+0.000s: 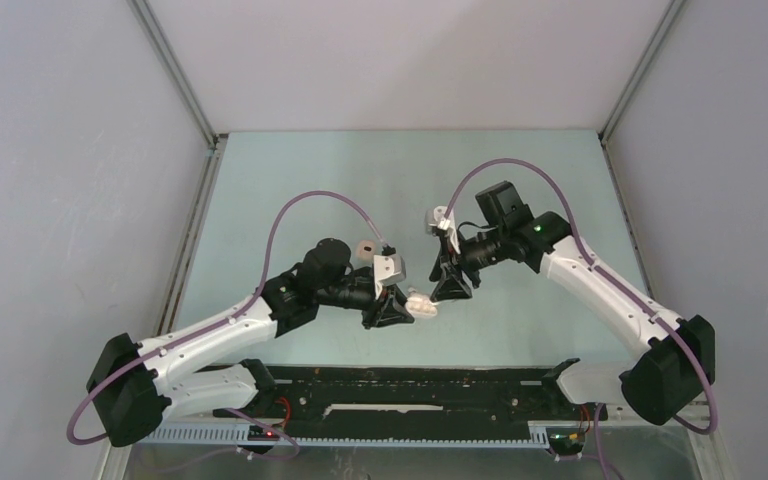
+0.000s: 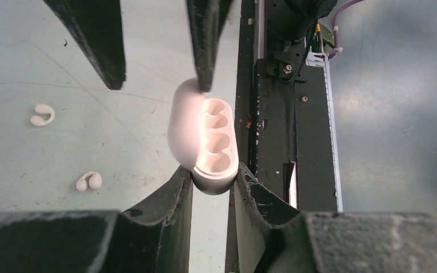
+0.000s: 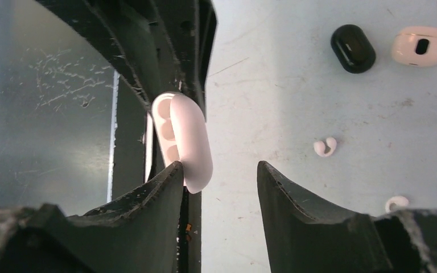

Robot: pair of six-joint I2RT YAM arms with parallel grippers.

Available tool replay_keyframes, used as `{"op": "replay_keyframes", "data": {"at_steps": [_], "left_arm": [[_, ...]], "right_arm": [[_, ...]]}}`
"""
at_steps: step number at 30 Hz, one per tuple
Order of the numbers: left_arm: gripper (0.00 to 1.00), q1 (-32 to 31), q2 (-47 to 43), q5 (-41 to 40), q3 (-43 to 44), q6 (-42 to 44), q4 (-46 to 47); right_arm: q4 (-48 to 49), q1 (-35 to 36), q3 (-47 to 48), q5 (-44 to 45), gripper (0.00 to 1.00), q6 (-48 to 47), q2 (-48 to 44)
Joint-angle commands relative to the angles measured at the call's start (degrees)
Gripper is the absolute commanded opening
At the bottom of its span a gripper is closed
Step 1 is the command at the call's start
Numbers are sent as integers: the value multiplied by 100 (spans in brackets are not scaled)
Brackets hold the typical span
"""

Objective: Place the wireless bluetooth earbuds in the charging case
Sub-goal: Open the charging case, then pick up the earbud from the center of the board.

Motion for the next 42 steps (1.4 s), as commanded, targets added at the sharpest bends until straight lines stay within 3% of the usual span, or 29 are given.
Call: {"op": "replay_keyframes", "data": {"at_steps": [1,13,20,30,42], "left_arm": [[0,-69,-117,189,64,163,146],[0,-74,-55,43,156,138,-45],[0,-7,-373,-688,213,80,-258],[0,541,-1164,-2239,98,-739,-122],[0,1179,-1796,-2835,-2,-1251,-67]], "right_arm": [[271,-172,189,122,53,149,-69],[163,-803,187,-377,53,2,-552],[-237,-1398,190,-578,49,-635,-256],[586,-981,125,1120,34,-139,663],[1178,-182,283,2748,27,-599,2123]]}}
